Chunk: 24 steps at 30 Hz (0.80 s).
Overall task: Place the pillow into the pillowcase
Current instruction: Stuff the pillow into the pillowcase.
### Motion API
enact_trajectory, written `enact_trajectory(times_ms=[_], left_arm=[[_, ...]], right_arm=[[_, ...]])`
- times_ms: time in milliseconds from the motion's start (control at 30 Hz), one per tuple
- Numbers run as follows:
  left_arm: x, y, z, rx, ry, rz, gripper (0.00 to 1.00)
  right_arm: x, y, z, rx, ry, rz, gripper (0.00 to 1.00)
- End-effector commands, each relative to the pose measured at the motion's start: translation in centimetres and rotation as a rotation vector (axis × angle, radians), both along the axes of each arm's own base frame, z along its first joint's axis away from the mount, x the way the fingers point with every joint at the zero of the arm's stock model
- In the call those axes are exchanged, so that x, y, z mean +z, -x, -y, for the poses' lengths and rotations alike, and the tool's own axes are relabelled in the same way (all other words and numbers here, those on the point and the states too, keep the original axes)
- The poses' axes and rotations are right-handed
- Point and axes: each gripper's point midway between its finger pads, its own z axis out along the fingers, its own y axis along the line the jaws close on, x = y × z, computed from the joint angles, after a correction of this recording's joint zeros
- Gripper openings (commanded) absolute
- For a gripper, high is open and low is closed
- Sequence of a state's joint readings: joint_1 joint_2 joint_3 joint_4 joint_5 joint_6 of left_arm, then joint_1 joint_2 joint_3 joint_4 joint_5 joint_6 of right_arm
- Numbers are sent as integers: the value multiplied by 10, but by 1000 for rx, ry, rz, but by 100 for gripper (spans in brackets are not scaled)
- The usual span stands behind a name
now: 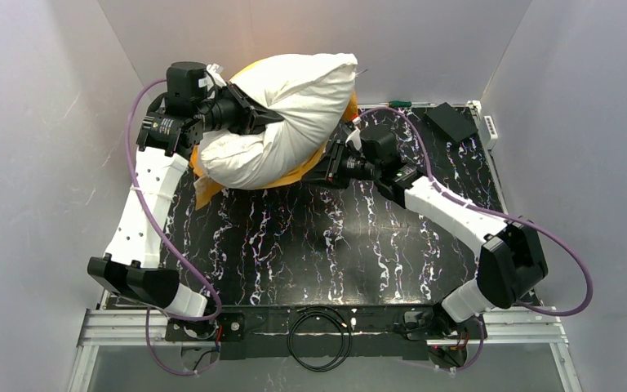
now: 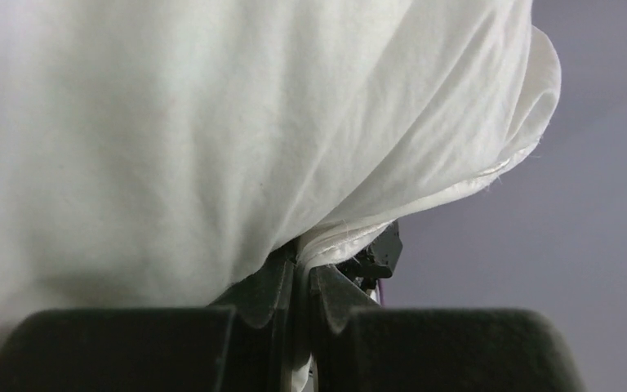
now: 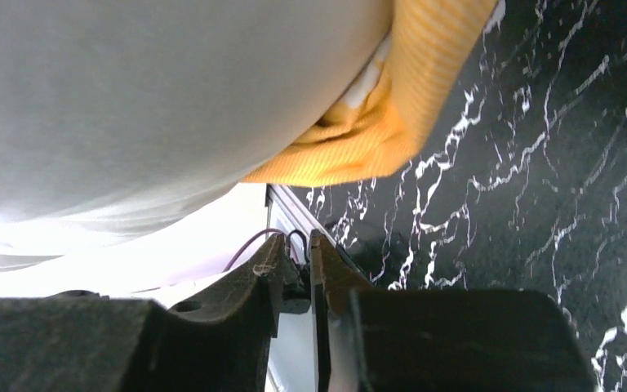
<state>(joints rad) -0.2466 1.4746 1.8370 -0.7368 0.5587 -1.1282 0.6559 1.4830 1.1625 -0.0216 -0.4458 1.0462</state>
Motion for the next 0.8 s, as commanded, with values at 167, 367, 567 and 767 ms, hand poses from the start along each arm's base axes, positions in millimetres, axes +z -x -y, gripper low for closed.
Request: enact_trajectory(times_ms=[167, 367, 567, 767], left_arm=[[65, -6, 0, 5, 120, 182, 0], [69, -6, 2, -2, 141, 190, 0], [68, -6, 4, -10, 149, 194, 0], [65, -6, 4, -9, 159, 193, 0]], right_arm=[[40, -48, -33, -52, -155, 153, 33], [48, -69, -43, -90, -206, 147, 36], [64, -93, -38, -182, -260, 174, 36], [86, -104, -37, -174, -322, 159, 28]])
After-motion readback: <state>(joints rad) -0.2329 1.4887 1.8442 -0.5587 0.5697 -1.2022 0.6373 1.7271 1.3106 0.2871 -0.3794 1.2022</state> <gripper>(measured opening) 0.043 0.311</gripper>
